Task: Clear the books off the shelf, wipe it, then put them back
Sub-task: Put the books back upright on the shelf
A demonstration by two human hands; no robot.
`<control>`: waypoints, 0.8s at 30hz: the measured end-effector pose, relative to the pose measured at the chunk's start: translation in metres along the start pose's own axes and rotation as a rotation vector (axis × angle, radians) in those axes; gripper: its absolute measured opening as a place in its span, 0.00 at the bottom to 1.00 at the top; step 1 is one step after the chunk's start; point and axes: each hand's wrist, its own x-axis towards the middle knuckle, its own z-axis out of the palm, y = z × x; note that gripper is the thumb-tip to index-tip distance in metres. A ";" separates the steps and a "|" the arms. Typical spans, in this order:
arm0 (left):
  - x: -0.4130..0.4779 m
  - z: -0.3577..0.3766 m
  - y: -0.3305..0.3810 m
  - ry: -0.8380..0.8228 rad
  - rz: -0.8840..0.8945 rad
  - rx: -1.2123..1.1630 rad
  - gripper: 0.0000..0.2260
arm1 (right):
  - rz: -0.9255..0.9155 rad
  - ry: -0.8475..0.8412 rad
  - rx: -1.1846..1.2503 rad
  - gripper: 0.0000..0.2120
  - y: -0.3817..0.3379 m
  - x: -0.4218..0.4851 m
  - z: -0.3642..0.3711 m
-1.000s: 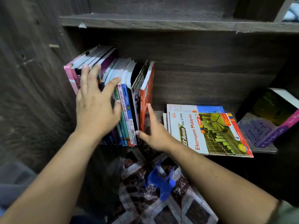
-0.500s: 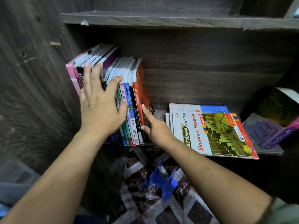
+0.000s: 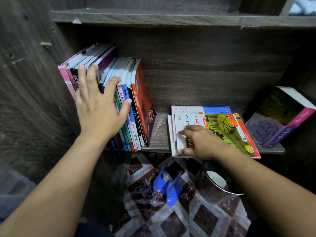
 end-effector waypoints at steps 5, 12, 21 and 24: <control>0.001 0.002 0.003 0.016 -0.010 0.005 0.24 | 0.098 -0.149 -0.059 0.48 0.035 -0.026 0.013; 0.004 0.006 0.007 0.034 -0.037 0.008 0.24 | 0.100 -0.108 -0.060 0.27 0.031 -0.025 0.004; 0.003 0.004 0.008 0.059 -0.031 -0.052 0.22 | 0.230 0.468 0.137 0.18 -0.003 -0.005 -0.027; 0.003 0.004 0.006 0.065 -0.032 -0.068 0.21 | 0.170 0.636 0.344 0.19 -0.027 0.005 -0.039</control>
